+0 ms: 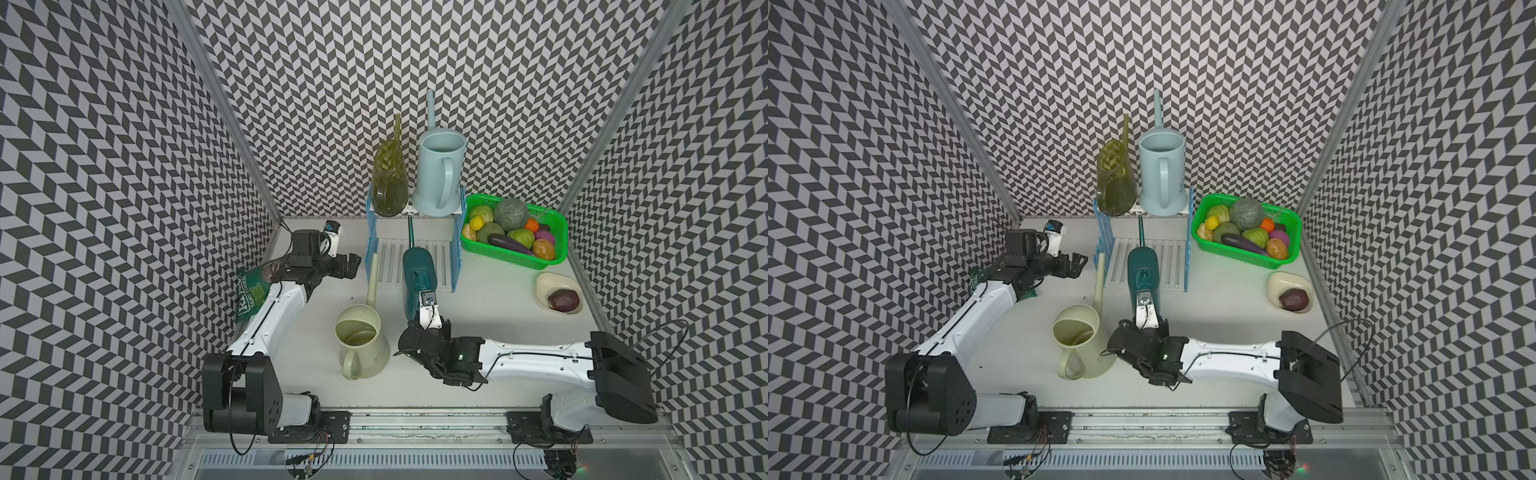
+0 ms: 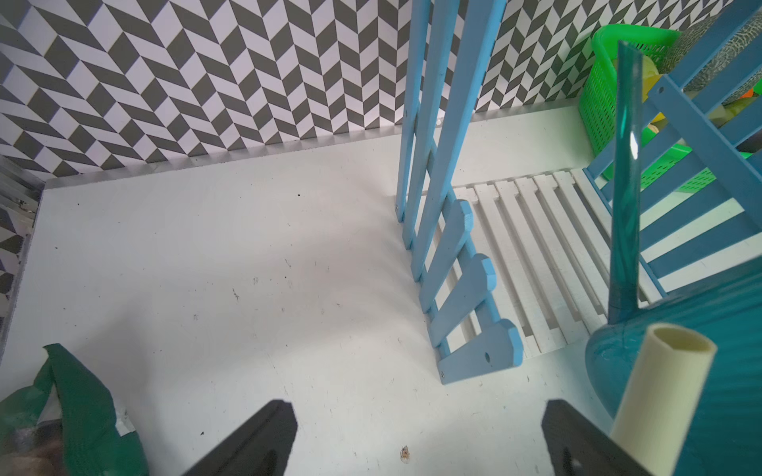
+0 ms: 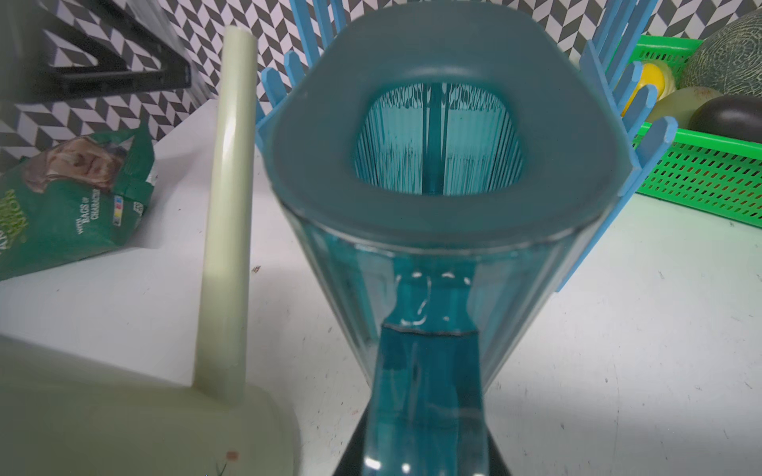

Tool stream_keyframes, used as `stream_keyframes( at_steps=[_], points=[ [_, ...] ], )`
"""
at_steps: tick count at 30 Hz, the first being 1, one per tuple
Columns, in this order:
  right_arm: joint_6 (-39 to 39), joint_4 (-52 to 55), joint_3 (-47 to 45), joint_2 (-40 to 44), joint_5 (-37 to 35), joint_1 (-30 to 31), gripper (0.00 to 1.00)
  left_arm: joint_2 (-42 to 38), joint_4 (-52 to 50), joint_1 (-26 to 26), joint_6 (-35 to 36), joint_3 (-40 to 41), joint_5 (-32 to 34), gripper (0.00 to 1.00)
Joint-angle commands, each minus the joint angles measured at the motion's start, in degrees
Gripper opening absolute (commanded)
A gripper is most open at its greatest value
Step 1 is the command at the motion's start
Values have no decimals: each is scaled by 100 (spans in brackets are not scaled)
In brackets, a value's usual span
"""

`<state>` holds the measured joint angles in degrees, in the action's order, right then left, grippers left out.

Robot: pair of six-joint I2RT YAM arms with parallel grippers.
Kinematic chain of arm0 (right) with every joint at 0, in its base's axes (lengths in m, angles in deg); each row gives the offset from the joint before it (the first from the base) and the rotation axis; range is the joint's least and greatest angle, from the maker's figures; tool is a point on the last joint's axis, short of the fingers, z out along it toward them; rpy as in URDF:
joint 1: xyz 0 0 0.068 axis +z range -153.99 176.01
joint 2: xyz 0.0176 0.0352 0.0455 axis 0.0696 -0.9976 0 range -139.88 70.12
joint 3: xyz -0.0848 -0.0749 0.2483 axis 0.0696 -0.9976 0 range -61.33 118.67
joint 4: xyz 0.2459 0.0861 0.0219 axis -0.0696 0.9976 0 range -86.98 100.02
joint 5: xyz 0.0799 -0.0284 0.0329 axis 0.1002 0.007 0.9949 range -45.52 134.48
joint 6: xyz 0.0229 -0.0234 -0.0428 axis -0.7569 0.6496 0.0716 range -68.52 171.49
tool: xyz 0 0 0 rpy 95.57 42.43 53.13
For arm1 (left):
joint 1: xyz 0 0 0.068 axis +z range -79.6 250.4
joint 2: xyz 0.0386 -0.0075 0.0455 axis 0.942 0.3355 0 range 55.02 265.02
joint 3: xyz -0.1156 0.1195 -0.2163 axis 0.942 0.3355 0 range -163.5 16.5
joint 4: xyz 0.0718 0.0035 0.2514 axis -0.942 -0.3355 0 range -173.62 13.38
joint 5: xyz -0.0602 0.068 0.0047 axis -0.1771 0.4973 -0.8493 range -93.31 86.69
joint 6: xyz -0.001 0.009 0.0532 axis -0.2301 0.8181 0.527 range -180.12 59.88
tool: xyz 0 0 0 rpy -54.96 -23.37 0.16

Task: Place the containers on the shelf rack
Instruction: 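Place the container on the shelf.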

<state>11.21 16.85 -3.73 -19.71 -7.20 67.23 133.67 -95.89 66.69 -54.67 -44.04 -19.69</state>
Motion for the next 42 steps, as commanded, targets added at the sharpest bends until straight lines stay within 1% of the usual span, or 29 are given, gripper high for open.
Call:
stream_keyframes(
  at_steps=[1,4,13,18,23,27,31,42],
  points=[
    [271,-577,385,-167,-179,-200,9,-134,42,47,57,67,-128,100],
    [378,-600,565,-374,-173,-415,9,-144,28,55,59,66,-139,100],
    [758,-1068,802,-722,171,-1091,9,-178,19,69,69,85,-155,100],
    [832,-1184,973,-985,277,-1383,9,-142,14,72,61,75,-155,100],
    [924,-1314,1029,-1107,399,-1646,9,-115,22,72,76,84,-153,100],
    [1083,-1466,1040,-1138,625,-1850,9,-107,11,80,101,75,-146,100],
    [1162,-1443,1109,-1188,789,-1993,9,-114,-13,80,114,58,-136,100],
    [1040,-1108,1262,-1343,879,-2094,11,-71,-24,81,123,45,-138,100]
  ],
)
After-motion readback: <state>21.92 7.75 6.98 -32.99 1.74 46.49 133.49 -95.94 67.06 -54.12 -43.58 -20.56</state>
